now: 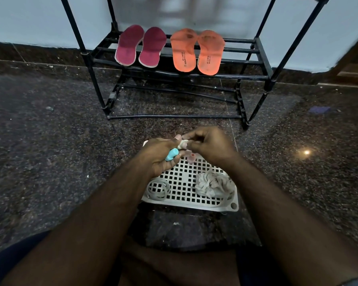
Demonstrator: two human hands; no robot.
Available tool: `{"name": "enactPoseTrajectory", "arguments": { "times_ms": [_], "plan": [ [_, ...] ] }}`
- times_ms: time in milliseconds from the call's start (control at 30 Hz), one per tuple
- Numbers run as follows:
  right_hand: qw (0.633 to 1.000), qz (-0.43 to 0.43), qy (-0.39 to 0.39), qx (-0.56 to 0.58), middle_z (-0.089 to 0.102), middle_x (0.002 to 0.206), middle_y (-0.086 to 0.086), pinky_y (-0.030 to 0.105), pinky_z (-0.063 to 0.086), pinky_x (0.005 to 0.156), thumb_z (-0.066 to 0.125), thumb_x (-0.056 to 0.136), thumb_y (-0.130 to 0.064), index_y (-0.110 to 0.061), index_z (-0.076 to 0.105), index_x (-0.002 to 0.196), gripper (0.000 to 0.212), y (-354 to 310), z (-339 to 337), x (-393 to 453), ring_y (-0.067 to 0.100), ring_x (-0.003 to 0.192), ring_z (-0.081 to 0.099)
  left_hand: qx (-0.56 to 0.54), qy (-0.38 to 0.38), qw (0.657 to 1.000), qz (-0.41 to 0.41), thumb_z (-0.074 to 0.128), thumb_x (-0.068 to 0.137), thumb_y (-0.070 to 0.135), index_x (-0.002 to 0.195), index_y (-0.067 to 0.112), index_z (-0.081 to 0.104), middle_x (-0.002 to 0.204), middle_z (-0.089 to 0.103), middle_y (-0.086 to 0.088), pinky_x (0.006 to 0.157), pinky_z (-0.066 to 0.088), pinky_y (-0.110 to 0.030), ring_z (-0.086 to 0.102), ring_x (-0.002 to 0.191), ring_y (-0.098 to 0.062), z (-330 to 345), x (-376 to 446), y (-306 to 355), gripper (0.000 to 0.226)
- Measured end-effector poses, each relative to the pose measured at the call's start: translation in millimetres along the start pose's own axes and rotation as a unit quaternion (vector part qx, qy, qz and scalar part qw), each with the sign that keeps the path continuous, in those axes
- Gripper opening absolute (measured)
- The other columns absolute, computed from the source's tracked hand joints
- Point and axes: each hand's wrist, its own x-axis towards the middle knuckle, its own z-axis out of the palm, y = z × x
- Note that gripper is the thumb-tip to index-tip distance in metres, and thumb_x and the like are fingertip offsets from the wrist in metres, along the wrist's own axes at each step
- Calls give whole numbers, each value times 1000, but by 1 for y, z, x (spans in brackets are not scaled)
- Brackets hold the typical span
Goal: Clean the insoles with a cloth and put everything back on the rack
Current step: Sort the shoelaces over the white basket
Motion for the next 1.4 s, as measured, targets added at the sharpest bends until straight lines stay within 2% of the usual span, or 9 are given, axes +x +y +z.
{"name": "enactPoseTrajectory", "arguments": {
  "times_ms": [100,200,367,633,767,867,1033,1267,1400],
  "plan": [
    [999,26,26,-15,73,84,-5,39,60,75,79,79,-16,-17,74,92,14,1,-9,4,11,76,70,-13,-1,1000,-9,66,96,22,112,0,61,99,71,-17,50,55,-23,71,67,-18,-1,1,0,28],
    [992,49,17,-119,70,85,-8,24,51,65,75,81,-13,-19,73,88,9,8,-24,5,6,76,65,-16,4,1000,-17,59,97,7,106,6,61,106,67,-17,55,55,-25,66,77,-20,-1,2,2,9],
    [968,82,-24,-236,68,88,-5,18,45,59,71,79,-5,-20,69,87,18,31,-15,4,7,76,62,-12,3,1000,-9,41,89,-13,99,5,64,109,58,-14,74,55,-28,59,101,-25,2,-2,2,31],
    [956,88,-49,-274,68,94,-3,13,36,53,68,84,-6,-18,70,96,17,40,0,6,6,77,59,10,-12,1000,-13,48,94,-13,105,2,68,119,57,-22,79,60,-31,63,110,-32,1,-7,4,27],
    [983,86,-4,-165,69,94,-5,20,49,59,70,85,-9,-18,70,98,16,26,-13,5,6,74,62,24,-38,999,-21,46,100,-6,111,3,68,120,61,-24,90,58,-37,71,102,-33,2,-11,4,26],
    [996,78,-35,23,73,88,1,46,60,74,74,83,-12,-16,71,101,19,6,-22,1,24,78,71,4,-66,998,-16,44,102,-3,121,2,63,120,67,-25,91,59,-39,72,101,-35,2,-13,5,28],
    [994,74,-52,57,74,83,8,56,59,74,74,82,-4,-9,71,96,15,-4,-15,-2,28,75,74,-8,-96,995,-3,42,104,1,124,-1,60,114,71,-23,86,60,-37,72,102,-34,6,-15,3,27],
    [978,123,1,-171,70,86,-3,22,50,62,74,81,-8,-15,71,86,9,9,-51,-2,8,75,65,72,-17,995,59,50,103,7,121,7,63,116,70,-14,90,59,-37,72,102,-26,8,-8,1,22],
    [960,158,-29,-230,67,86,-1,25,52,65,76,78,-8,-16,66,84,14,29,-38,-5,12,80,64,84,-8,994,65,51,101,3,114,8,65,113,71,-13,89,59,-37,72,101,-25,7,-7,-1,20]
  ]
}}
